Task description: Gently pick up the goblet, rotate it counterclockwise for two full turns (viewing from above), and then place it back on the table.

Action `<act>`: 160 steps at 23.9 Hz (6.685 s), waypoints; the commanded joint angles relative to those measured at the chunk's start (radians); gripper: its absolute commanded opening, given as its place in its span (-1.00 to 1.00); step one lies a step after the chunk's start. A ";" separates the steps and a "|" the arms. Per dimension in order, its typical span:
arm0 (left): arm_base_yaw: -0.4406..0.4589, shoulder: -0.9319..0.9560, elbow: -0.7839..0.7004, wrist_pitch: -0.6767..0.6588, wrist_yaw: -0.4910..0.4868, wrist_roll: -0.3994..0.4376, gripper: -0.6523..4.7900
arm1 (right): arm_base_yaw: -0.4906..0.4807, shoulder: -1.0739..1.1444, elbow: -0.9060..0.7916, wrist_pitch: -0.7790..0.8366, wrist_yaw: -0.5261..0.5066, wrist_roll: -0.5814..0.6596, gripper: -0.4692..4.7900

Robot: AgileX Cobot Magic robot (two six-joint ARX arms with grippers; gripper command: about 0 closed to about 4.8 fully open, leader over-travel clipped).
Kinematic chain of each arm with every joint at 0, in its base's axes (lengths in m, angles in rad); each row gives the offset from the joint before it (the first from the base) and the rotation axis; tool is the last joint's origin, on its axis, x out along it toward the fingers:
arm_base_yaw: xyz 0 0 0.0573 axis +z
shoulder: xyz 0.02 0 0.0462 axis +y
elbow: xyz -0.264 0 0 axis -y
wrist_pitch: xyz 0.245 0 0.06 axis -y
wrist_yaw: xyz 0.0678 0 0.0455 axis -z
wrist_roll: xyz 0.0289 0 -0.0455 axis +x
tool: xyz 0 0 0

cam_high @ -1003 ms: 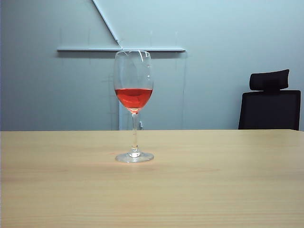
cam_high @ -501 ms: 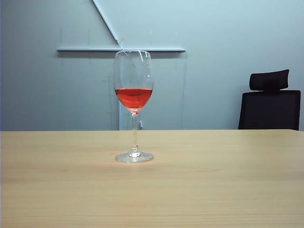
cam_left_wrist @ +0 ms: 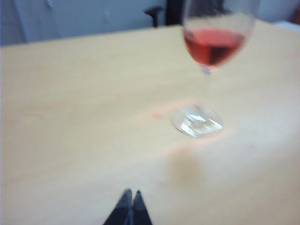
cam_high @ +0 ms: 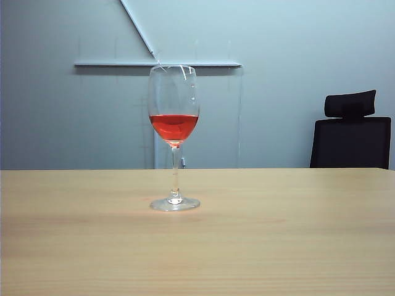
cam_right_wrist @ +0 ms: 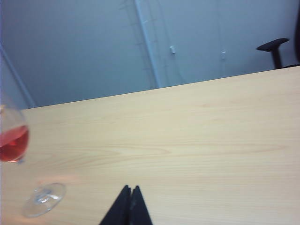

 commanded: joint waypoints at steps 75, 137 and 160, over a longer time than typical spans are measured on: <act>-0.058 0.026 0.003 0.004 0.004 0.000 -0.78 | 0.569 2.104 0.843 1.185 -0.063 -0.225 -0.76; -0.058 -0.120 0.003 0.004 0.004 0.000 -0.78 | 0.642 1.643 0.477 1.212 0.274 -0.113 -0.84; -0.058 -0.120 0.003 0.004 0.004 0.000 -0.78 | 0.513 1.780 0.793 0.812 0.206 0.004 -0.84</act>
